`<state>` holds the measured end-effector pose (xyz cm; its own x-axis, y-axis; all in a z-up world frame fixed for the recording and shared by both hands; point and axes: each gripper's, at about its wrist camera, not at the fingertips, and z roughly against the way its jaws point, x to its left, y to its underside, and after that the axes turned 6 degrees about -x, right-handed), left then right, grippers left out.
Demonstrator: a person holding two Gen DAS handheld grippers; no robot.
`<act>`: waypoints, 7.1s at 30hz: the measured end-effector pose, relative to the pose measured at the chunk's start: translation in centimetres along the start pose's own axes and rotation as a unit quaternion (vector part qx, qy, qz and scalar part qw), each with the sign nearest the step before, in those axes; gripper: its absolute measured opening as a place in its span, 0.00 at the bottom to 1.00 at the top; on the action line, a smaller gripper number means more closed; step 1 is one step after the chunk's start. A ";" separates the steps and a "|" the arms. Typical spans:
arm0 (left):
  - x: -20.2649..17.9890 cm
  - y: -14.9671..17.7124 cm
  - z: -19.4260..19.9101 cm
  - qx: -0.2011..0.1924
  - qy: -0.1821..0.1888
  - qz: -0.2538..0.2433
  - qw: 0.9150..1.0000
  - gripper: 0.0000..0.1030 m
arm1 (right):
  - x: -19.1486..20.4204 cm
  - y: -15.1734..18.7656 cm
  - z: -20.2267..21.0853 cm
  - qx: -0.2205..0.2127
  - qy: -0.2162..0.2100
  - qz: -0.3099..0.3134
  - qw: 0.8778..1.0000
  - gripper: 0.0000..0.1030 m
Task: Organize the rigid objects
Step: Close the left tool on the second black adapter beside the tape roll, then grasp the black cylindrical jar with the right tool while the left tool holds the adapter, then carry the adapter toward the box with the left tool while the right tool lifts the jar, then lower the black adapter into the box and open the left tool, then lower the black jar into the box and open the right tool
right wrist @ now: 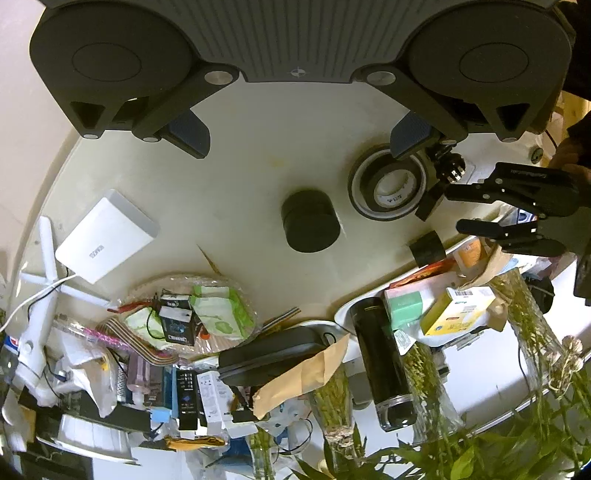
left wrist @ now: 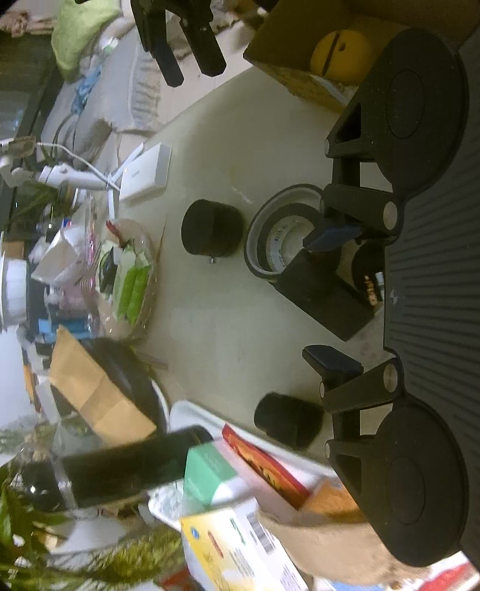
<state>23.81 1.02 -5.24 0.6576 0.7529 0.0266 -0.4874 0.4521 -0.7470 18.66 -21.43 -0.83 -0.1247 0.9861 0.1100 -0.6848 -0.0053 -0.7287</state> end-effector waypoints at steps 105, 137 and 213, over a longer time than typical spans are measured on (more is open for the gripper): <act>-4.9 1.8 9.3 -0.078 -0.092 0.177 0.977 0.30 | 3.1 -4.1 -14.0 0.024 -0.002 0.108 0.994 0.58; -9.0 1.1 10.5 -0.031 -0.049 0.213 0.975 0.30 | 4.7 -1.4 2.4 -0.031 -0.055 0.110 0.992 0.58; -12.0 5.6 16.5 -0.030 -0.126 0.180 0.975 0.50 | 9.3 6.4 9.1 0.014 -0.093 0.126 0.988 0.96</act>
<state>3.76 2.38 1.24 0.2850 0.9546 -0.0872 -0.6213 0.1146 -0.7752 6.57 -13.78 1.63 -0.4216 0.9053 0.0512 -0.6338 -0.2538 -0.7307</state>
